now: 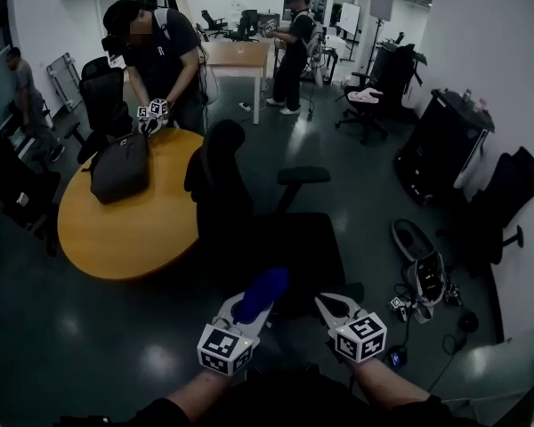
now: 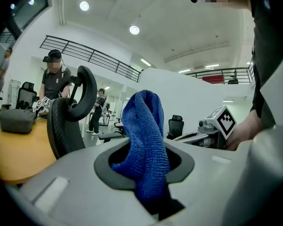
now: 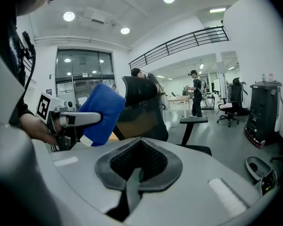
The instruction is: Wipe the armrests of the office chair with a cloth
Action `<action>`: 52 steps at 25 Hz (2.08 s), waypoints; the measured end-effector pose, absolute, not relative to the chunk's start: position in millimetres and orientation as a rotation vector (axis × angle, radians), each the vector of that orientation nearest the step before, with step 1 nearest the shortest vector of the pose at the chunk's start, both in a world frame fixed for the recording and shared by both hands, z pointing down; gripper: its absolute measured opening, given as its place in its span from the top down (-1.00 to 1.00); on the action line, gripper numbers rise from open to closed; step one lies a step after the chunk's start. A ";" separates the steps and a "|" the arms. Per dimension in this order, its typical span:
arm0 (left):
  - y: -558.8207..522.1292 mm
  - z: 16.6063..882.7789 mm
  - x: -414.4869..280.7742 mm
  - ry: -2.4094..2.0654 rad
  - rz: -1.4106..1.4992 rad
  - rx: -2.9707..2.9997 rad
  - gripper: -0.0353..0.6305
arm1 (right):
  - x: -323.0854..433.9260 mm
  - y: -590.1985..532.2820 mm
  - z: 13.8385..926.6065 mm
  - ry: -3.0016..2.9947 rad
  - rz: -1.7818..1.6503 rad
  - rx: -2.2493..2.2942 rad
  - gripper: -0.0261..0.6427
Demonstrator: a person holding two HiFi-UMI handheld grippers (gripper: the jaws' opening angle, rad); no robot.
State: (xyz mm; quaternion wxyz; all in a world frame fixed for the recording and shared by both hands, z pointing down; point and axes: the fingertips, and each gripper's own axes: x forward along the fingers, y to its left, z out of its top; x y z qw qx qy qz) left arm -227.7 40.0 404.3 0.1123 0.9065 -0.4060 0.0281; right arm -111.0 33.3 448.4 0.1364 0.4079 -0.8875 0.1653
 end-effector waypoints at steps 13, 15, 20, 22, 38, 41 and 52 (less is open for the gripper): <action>113.4 367.8 -175.1 -1.156 0.045 2.697 0.53 | -72.4 100.9 393.0 -2.758 0.320 1.174 0.91; 127.4 368.6 -159.7 -1.130 0.048 2.695 0.53 | -58.4 115.3 390.7 -2.777 0.334 1.184 0.91; 150.5 370.9 -126.8 -1.119 0.057 2.696 0.53 | -28.3 145.5 393.2 -2.811 0.341 1.195 0.91; 158.3 369.8 -113.4 -1.120 0.052 2.699 0.53 | -16.7 154.3 394.4 -2.820 0.345 1.206 0.91; 171.8 357.0 -82.4 -0.943 0.042 2.797 0.53 | 3.9 161.6 383.4 -2.786 0.320 1.355 0.91; 167.9 357.9 -85.4 -0.949 0.047 2.809 0.53 | 0.4 158.8 380.6 -2.794 0.332 1.350 0.91; 160.6 352.7 -94.4 -0.964 0.064 2.805 0.53 | -24.4 155.9 386.0 -2.811 0.364 1.262 0.91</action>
